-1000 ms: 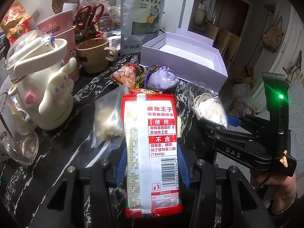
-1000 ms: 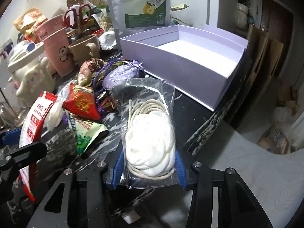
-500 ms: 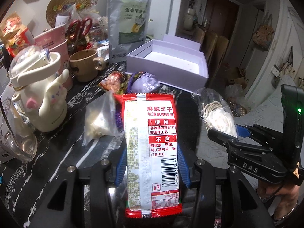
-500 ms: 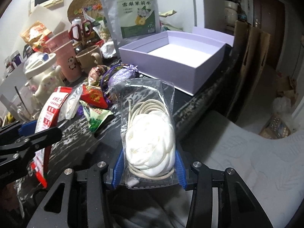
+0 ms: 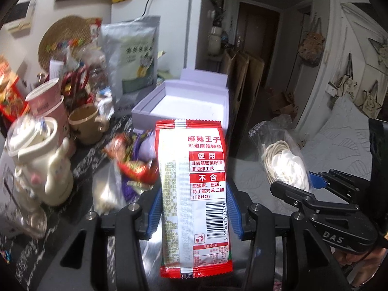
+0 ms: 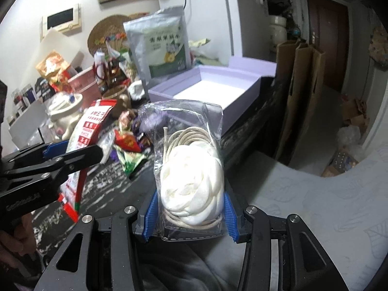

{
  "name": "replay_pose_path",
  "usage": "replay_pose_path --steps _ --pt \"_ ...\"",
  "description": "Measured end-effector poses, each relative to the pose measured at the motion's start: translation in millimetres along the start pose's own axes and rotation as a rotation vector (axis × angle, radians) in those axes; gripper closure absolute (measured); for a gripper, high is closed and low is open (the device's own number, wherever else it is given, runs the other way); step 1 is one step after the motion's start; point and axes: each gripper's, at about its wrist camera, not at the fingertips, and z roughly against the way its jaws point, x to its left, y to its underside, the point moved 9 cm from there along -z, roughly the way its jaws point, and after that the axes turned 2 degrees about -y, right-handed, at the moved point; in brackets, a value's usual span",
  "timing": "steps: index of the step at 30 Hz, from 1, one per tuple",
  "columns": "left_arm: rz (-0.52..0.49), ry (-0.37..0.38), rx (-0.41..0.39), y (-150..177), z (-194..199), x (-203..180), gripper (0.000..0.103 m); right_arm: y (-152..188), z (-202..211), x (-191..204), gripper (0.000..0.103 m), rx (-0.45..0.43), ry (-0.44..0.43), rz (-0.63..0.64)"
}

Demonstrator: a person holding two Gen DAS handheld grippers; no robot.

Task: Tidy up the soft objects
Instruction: 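Carry both held packets up and over to the lavender box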

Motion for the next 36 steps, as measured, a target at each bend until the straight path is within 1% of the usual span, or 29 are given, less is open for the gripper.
replay_pose_path --steps 7,13,16,22,27,32,36 --pt "-0.037 0.051 -0.079 -50 2 -14 0.057 -42 26 -9 0.057 -0.097 0.012 0.01" --pt "-0.075 0.048 -0.15 -97 -2 -20 0.057 -85 31 -21 0.057 -0.163 0.014 0.024" --pt "-0.105 0.028 -0.183 -122 -8 -21 0.057 -104 29 -26 0.057 -0.19 0.03 0.038" --pt "-0.13 0.015 -0.239 -165 -21 -24 0.057 -145 17 -34 0.057 -0.226 0.031 0.055" --pt "-0.138 0.018 -0.266 -197 -40 -22 0.057 -176 2 -41 0.057 -0.248 0.027 0.072" --pt "-0.143 0.015 -0.278 -220 -58 -18 0.057 -202 -14 -47 0.056 -0.256 0.024 0.082" --pt "-0.156 -0.003 -0.279 -239 -76 -11 0.057 -218 -29 -55 0.056 -0.253 0.032 0.074"
